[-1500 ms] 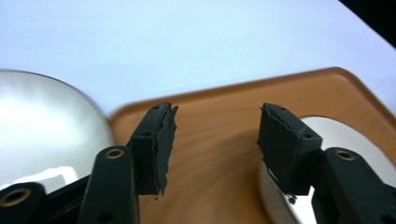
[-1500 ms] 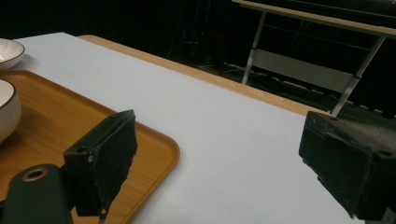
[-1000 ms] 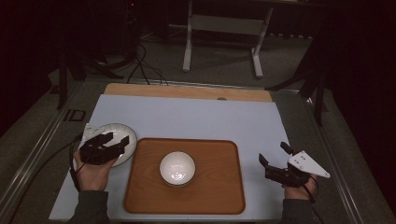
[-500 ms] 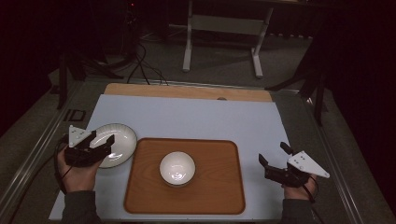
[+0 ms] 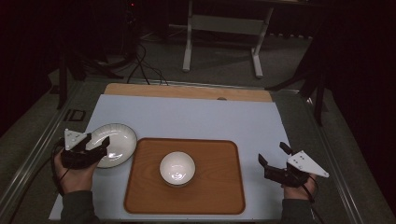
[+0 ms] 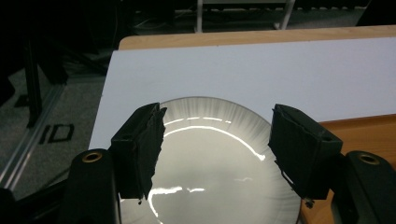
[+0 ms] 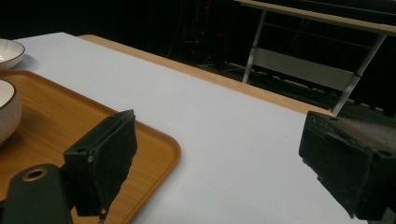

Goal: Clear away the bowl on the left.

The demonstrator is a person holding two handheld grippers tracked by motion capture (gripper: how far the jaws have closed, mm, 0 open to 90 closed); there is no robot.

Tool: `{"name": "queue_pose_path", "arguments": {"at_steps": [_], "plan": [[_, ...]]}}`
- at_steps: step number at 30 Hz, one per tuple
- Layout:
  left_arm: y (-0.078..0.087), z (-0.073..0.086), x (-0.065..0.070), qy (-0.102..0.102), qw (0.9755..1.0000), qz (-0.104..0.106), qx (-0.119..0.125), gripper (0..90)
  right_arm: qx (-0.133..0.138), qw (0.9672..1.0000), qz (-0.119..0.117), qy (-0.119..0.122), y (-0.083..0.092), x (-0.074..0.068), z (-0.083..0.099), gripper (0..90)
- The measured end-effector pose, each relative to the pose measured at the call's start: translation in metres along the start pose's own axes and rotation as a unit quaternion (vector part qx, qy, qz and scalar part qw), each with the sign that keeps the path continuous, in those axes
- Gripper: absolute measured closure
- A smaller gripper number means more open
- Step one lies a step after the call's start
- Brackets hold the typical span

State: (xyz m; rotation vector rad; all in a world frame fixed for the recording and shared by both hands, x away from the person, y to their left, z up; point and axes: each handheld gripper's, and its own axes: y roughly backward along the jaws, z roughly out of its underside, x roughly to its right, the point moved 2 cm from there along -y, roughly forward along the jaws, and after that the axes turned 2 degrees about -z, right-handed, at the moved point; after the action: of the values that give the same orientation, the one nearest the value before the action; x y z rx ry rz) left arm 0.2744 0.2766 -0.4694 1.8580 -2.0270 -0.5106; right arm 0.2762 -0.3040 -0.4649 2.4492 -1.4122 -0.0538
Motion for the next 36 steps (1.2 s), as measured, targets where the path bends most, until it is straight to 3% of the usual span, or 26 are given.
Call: {"name": "queue_pose_path", "arguments": {"at_steps": [4, 9, 19, 36], "plan": [[-0.001, 0.006, -0.007, 0.02, 0.9998, -0.001, 0.001, 35.4, -0.004, 1.0, -0.001, 0.002, -0.002, -0.002, 0.0, 11.0], [0.001, 0.011, -0.011, 0.029, 0.9996, -0.009, -0.002, 35.4, -0.003, 1.0, 0.002, 0.001, -0.002, -0.001, 0.0, 11.0], [0.002, 0.014, -0.008, 0.019, 0.9997, -0.008, -0.012, 34.8, -0.006, 1.0, 0.002, -0.003, -0.003, -0.001, 0.001, 11.0], [0.002, 0.018, -0.016, 0.037, 0.9992, -0.012, -0.011, 33.4, -0.01, 0.9999, 0.002, -0.006, -0.004, -0.001, 0.002, 11.1]]}}
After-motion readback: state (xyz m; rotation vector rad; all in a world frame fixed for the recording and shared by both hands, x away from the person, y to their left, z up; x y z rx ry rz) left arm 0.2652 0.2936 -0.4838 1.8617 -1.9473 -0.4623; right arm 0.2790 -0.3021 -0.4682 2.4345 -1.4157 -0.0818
